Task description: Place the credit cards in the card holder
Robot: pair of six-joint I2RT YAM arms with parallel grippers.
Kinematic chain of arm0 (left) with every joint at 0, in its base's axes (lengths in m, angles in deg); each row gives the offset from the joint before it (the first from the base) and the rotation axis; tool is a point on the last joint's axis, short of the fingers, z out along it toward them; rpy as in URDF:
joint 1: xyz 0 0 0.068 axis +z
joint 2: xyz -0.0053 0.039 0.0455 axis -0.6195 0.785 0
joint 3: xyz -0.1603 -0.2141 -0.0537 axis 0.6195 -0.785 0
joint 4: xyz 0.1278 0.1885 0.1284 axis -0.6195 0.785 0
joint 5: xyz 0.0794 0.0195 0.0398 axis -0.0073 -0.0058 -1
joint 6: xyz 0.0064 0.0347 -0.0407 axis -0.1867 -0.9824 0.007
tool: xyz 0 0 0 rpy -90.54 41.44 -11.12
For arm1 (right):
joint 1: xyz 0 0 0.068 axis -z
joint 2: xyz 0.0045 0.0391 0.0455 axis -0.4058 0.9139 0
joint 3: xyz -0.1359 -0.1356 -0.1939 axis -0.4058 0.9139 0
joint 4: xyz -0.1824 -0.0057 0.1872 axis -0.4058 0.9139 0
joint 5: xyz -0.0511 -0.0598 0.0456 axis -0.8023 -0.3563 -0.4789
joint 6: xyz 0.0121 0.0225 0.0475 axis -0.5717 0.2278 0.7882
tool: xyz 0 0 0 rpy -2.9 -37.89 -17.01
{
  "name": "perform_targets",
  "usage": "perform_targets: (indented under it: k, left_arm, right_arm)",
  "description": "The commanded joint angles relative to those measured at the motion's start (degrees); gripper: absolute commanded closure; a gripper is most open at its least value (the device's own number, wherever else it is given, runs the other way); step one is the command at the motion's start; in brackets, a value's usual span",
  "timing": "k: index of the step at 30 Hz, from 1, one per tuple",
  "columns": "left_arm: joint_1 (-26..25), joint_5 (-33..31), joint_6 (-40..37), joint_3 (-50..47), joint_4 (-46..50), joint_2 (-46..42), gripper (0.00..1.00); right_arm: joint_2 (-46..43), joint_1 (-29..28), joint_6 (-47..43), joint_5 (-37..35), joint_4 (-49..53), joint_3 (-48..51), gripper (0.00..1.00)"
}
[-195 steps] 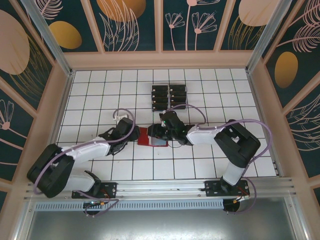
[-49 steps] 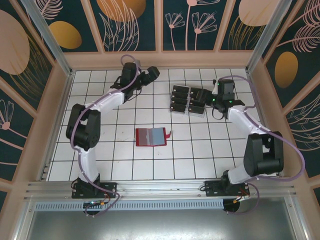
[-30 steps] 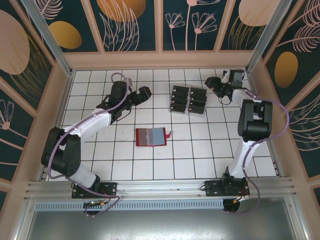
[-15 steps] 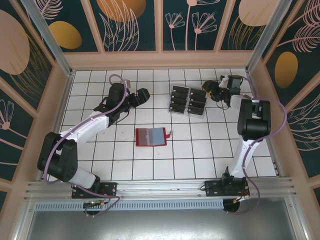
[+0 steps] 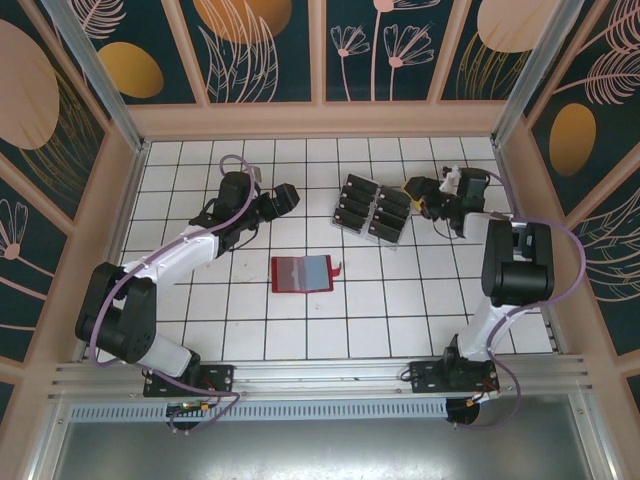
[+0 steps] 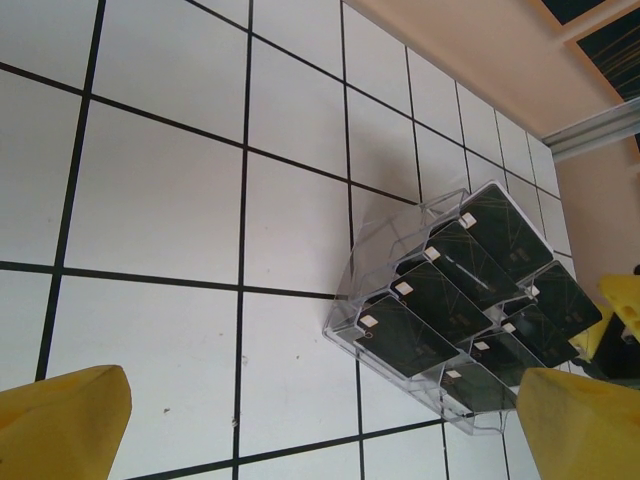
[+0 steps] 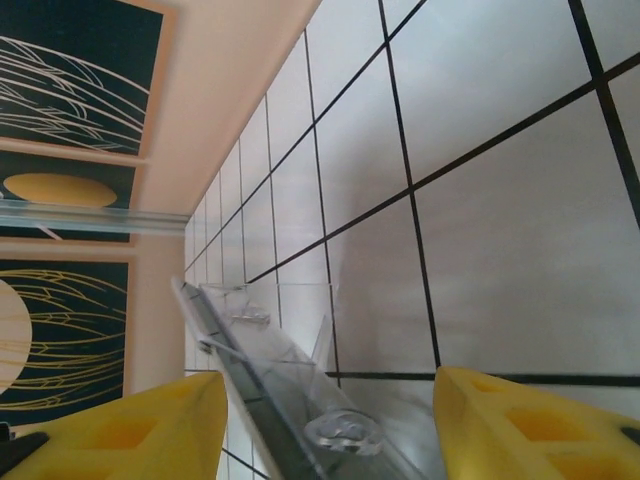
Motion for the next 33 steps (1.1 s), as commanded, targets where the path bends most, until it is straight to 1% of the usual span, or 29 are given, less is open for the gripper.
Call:
perform_targets:
  k: [1,4,6,9,10,14,17,19,27,32,33]
  left_arm:
    - [0.1,-0.4,-1.4,-0.4,-0.5,0.2,0.01]
    - [0.1,-1.3,-1.9,-1.3,0.0,-1.1,0.02]
    - [0.1,-1.9,-2.2,-2.1,0.3,-2.0,0.01]
    - [0.1,-3.0,-2.7,-3.3,1.4,-3.3,0.01]
    - [0.1,-3.3,-3.0,-3.7,1.8,-3.8,0.02]
    - [0.1,-5.2,-4.6,-5.2,3.8,-5.7,0.01]
    - [0.2,-6.8,-5.9,-5.7,5.2,-6.6,0.01]
    - [0.4,-7.4,-6.4,-6.1,5.7,-7.1,0.02]
    - [1.5,-7.4,-7.2,-7.3,6.0,-7.6,0.02]
    - [1.9,-6.9,-7.2,-8.1,5.5,-7.4,0.01]
    - [1.9,-6.9,-7.2,-8.2,5.4,-7.3,0.02]
  right_arm:
    - [-7.0,0.1,-1.6,-3.4,0.4,0.9,0.42]
    - [-11.9,-0.2,-5.6,-7.7,7.0,-0.1,0.42]
    - [-14.5,-1.8,-9.4,-11.4,12.8,-1.7,0.42]
    - [-16.2,-7.6,-18.8,-20.3,24.6,-6.3,0.43]
    - [-16.1,-10.1,-22.1,-23.4,28.3,-8.0,0.43]
    - [-13.4,-18.0,-32.9,-31.6,38.6,-13.0,0.44]
    - [-11.2,-22.8,-39.1,-38.1,42.6,-14.6,0.44]
    - [-9.9,-24.6,-41.3,-41.3,44.4,-15.3,0.46]
    - [-6.2,-26.7,-44.9,-45.0,48.5,-16.9,0.63]
    - [-5.2,-27.4,-44.6,-45.7,49.8,-16.8,0.65]
    - [-5.1,-27.6,-44.5,-46.9,49.8,-16.6,0.65]
